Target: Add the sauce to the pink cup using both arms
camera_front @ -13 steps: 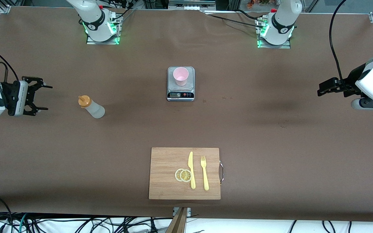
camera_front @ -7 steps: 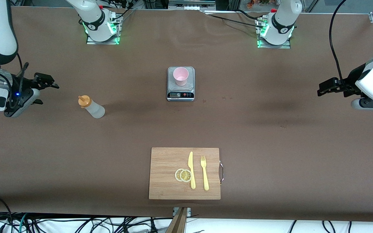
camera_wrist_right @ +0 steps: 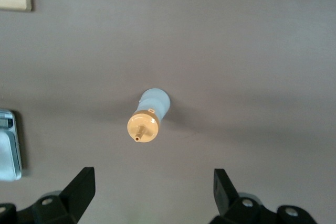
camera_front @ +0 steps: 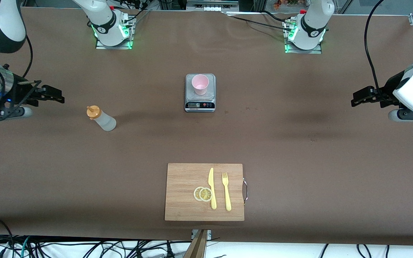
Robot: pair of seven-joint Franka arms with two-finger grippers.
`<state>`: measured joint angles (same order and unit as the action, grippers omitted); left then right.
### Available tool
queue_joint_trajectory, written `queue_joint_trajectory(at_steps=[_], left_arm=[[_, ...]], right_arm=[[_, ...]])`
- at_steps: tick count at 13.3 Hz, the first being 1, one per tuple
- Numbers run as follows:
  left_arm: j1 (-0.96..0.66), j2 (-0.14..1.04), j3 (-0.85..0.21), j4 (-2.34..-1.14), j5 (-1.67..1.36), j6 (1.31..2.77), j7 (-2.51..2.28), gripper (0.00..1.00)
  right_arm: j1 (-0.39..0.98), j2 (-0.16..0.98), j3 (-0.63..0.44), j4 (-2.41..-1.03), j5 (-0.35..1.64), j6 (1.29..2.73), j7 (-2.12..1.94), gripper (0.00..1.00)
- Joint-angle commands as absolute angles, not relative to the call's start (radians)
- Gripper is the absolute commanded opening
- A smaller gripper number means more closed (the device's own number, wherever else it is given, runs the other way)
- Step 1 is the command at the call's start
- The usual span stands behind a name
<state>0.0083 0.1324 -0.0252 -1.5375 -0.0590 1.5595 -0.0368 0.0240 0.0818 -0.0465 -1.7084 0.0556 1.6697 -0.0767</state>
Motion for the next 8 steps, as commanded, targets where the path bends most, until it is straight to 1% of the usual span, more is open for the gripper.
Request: queue_joint_trajectory(at_steps=[1,2,3,8], left_arm=[[0.006,0.147,-0.026,-1.505,-0.048,1.548,-0.028,1.0],[0.005,0.147,-0.028,-1.505,-0.046,1.548,-0.028,1.0],[0.005,0.147,-0.028,-1.505,-0.048,1.548,-0.028,1.0],[0.003,0.147,-0.028,-1.505,-0.045,1.548,-0.028,1.0]], right_arm=[[0.057,0.069,-0.106,-1.608,0.034,1.554,0.105,1.0],[0.064,0.069,-0.127,-1.58,0.034,1.517,0.133,1.0],[0.061,0.069,-0.126,-1.562,0.028,1.494,0.136,1.0],[0.032,0.078,-0.127,-1.562,0.022,1.505,0.06,1.0]])
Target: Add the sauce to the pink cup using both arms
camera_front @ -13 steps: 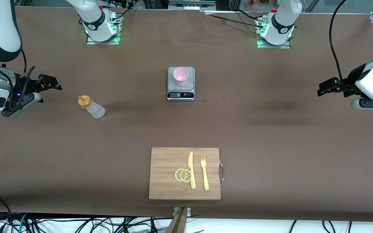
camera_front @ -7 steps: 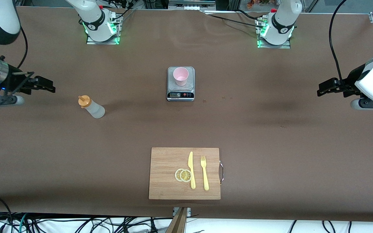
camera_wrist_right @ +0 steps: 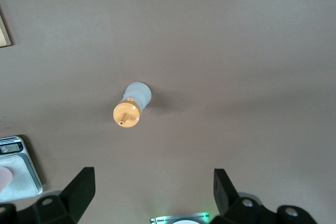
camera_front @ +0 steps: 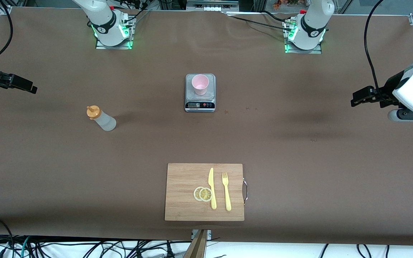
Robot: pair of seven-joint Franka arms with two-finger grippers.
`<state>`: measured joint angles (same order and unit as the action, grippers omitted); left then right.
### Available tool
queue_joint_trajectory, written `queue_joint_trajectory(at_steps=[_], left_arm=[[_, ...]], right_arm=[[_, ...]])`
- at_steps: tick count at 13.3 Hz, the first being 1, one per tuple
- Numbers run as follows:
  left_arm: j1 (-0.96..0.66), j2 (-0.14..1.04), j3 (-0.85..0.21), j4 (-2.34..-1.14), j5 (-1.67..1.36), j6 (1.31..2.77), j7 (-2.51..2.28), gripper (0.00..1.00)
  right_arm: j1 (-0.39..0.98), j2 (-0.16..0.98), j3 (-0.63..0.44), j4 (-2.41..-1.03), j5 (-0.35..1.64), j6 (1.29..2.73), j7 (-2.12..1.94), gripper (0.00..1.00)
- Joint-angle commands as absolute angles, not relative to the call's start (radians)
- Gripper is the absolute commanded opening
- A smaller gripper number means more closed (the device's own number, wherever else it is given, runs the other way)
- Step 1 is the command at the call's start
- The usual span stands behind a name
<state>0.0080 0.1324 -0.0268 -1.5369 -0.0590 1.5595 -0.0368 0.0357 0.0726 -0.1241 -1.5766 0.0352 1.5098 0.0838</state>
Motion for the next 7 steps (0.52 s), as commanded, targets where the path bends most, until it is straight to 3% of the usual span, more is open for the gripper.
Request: queue_joint_trajectory(at_steps=[1,7], left_arm=[[0.002,0.147,-0.028,-1.503,-0.044,1.548,-0.028,1.0],[0.002,0.147,-0.028,-1.503,-0.041,1.548,-0.028,1.0]], right_arm=[[0.034,0.078,-0.123,-1.559,0.017,1.506,0.054,1.0],[0.032,0.078,-0.121,-1.562,0.014,1.543,0.038,1.0]])
